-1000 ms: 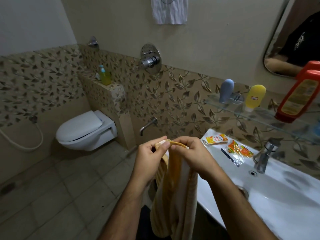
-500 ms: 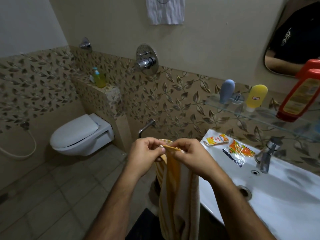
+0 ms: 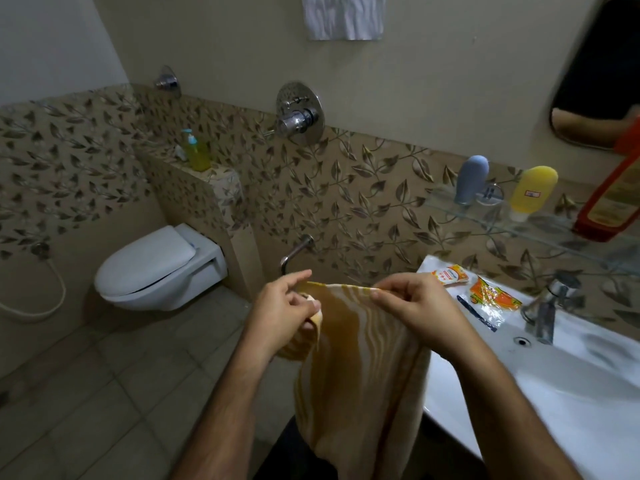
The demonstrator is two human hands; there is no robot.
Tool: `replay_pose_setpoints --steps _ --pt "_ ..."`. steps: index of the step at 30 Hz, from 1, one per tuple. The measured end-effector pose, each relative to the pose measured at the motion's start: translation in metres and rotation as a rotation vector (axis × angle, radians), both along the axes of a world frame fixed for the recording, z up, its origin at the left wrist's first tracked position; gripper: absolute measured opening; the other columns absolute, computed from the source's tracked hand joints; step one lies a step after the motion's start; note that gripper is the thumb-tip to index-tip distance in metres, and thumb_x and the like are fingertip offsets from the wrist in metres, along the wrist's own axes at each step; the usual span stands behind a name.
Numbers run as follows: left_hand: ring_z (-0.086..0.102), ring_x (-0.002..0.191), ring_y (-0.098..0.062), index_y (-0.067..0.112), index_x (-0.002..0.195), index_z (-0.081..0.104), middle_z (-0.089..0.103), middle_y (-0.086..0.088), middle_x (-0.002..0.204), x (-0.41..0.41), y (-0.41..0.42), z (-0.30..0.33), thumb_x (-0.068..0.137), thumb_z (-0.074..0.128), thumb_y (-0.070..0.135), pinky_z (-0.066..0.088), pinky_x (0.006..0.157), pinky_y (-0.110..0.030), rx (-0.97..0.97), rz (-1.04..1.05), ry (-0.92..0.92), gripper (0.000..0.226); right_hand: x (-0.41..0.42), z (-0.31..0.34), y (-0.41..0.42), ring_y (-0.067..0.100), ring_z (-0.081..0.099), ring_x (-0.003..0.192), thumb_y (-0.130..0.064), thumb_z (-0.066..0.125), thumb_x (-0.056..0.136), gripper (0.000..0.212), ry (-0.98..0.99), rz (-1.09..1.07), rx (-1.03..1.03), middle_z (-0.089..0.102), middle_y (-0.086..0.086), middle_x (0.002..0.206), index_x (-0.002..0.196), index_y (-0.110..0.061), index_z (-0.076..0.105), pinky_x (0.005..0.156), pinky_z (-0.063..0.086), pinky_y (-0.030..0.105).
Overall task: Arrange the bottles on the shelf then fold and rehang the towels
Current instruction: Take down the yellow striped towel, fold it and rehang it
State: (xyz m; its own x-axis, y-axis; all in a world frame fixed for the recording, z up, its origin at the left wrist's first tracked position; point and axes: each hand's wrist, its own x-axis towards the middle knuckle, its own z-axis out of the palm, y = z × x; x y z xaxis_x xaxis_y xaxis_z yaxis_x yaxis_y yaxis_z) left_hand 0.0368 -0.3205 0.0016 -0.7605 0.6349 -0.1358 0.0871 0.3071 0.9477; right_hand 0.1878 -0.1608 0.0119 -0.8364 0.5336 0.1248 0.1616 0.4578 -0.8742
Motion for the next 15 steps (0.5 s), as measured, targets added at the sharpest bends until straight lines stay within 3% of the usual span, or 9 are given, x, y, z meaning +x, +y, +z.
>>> replay_pose_setpoints --steps 4,8,10,12,15 --pt "0.060 0.064 -0.011 0.020 0.131 0.057 0.054 -0.011 0.071 0.008 -0.002 0.001 0.085 0.068 -0.002 0.056 0.060 -0.023 0.136 -0.168 -0.191 0.053 -0.020 -0.003 -0.010 -0.002 0.051 0.053 -0.024 0.069 0.086 0.013 -0.067 -0.045 0.214 0.057 -0.020 0.052 0.074 -0.026 0.070 0.050 0.033 0.016" --pt "0.060 0.066 -0.008 0.020 0.125 0.062 0.056 -0.007 0.073 0.007 0.001 0.002 0.087 0.064 -0.004 0.054 0.059 -0.020 0.165 -0.261 -0.228 0.045 -0.027 -0.003 -0.023 0.004 0.050 0.056 -0.025 0.070 0.087 0.012 -0.089 0.064 0.288 0.059 -0.005 0.060 0.075 -0.026 0.069 0.052 0.034 0.020" --pt "0.062 0.066 -0.005 0.016 0.111 0.068 0.062 -0.004 0.075 0.006 0.003 0.002 0.087 0.063 -0.005 0.053 0.056 -0.019 0.144 -0.284 -0.220 0.032 -0.027 -0.002 -0.025 0.007 0.052 0.059 -0.026 0.070 0.087 0.010 -0.096 0.080 0.294 0.063 -0.002 0.065 0.078 -0.022 0.070 0.055 0.037 0.024" --pt "0.064 0.063 -0.004 0.012 0.094 0.071 0.068 -0.003 0.074 0.005 0.005 0.000 0.086 0.064 -0.005 0.053 0.054 -0.018 0.128 -0.257 -0.210 0.020 -0.027 -0.002 -0.025 0.009 0.055 0.060 -0.028 0.070 0.087 0.011 -0.109 0.082 0.269 0.065 -0.001 0.067 0.081 -0.019 0.072 0.056 0.039 0.026" --pt "0.065 0.060 -0.003 0.012 0.083 0.071 0.070 -0.005 0.073 0.003 0.009 -0.003 0.085 0.066 -0.005 0.053 0.053 -0.017 0.110 -0.114 -0.151 0.018 -0.023 -0.004 -0.023 0.006 0.050 0.053 -0.033 0.073 0.085 0.020 -0.169 0.058 0.173 0.063 0.000 0.060 0.079 -0.014 0.070 0.052 0.037 0.027"
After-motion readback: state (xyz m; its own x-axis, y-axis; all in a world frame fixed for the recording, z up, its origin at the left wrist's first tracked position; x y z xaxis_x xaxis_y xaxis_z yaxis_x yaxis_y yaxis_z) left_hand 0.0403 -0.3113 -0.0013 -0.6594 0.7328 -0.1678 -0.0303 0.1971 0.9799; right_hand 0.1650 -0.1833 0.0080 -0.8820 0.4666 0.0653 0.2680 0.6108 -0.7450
